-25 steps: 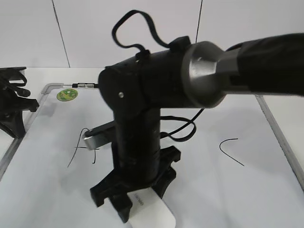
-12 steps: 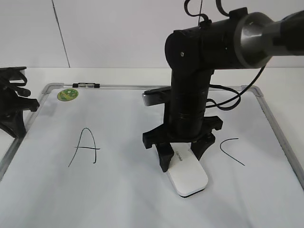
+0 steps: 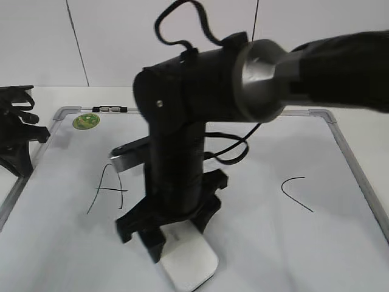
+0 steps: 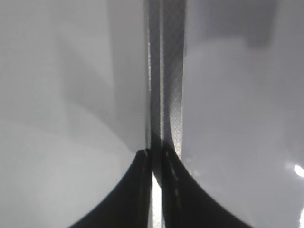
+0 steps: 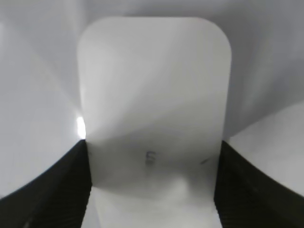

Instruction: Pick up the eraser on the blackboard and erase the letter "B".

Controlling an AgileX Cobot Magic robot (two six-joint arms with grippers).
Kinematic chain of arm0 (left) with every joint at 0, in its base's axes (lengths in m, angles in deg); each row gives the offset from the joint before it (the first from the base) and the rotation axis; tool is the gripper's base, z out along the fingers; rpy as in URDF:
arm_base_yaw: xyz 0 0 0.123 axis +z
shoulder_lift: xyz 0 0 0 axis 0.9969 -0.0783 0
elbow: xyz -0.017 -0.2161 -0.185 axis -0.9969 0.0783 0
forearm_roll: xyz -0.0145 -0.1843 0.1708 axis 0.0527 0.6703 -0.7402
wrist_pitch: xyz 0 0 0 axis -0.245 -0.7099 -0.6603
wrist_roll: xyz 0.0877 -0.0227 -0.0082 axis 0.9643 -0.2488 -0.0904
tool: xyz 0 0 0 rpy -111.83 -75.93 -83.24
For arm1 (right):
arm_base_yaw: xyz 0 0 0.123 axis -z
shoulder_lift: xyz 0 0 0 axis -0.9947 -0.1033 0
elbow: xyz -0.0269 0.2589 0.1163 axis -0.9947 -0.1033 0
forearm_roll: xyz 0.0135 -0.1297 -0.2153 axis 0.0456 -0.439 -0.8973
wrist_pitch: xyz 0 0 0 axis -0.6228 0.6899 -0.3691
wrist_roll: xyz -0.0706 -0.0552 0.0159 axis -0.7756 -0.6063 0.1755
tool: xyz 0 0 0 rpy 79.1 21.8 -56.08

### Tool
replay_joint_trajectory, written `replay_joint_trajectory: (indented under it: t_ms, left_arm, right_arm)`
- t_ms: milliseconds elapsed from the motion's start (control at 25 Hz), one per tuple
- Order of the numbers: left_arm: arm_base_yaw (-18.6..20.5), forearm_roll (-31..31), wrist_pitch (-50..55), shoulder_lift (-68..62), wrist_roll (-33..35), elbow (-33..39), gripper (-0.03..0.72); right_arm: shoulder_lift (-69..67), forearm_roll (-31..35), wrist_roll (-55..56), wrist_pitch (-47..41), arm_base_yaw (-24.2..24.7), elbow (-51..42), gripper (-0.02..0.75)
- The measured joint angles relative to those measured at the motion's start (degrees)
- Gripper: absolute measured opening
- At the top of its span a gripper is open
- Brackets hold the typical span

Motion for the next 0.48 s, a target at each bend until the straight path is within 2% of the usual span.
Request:
replay_joint_trajectory:
  t_ms: [200,480]
  left_arm:
    - [0.00,0.10,0.00,0.00,0.00,0.00,0.031]
    - [0.00,0.10,0.00,0.00,0.00,0.00,0.031]
  right_arm:
    - [-1.71,4.77,-1.80,0.12,-4.60,2.67,0.538]
    - [-2.56,3.08,-1.91,-0.11,-4.72,3.71,0.538]
